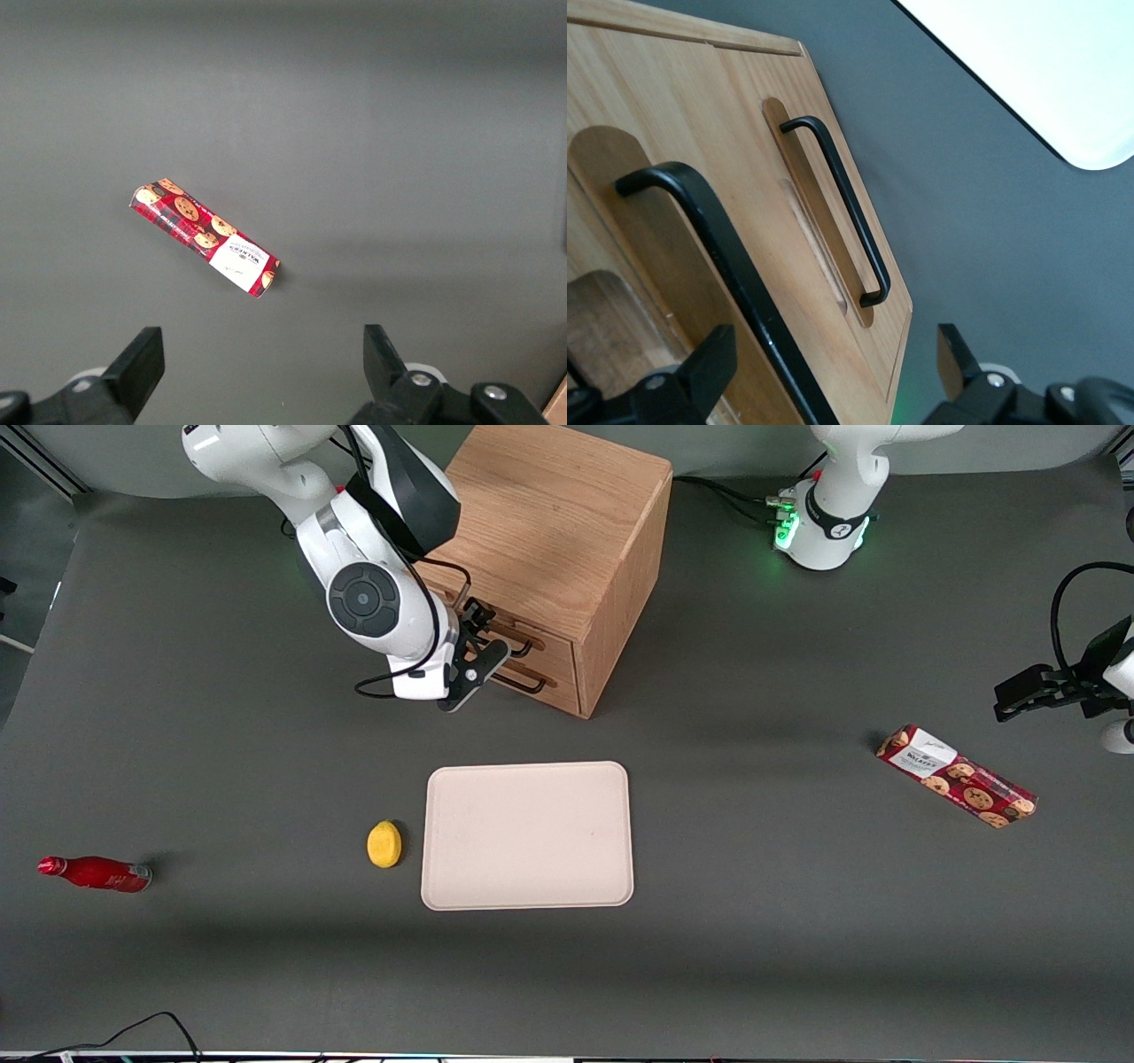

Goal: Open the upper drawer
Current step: 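Pull the upper drawer outward by its handle with the right gripper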

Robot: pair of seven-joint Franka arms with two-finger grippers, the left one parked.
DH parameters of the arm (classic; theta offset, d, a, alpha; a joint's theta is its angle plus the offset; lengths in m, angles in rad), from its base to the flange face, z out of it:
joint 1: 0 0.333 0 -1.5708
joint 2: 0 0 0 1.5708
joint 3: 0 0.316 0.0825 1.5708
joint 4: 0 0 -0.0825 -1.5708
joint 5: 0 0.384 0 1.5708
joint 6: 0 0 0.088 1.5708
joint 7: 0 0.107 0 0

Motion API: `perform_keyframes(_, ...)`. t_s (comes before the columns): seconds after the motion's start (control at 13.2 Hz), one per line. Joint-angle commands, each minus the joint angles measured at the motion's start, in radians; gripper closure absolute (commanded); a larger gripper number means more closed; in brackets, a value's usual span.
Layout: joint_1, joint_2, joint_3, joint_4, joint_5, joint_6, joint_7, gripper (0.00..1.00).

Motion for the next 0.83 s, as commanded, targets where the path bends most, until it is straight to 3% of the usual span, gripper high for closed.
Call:
perform_keyframes(0.0, -0.024, 0.029, 0.019, -0.011, 0.026, 0.011, -0.05, 0.0)
perform_keyframes(0.75, -0.044, 0.08, 0.019, -0.007, 0.025, 0.04, -0.074, 0.0)
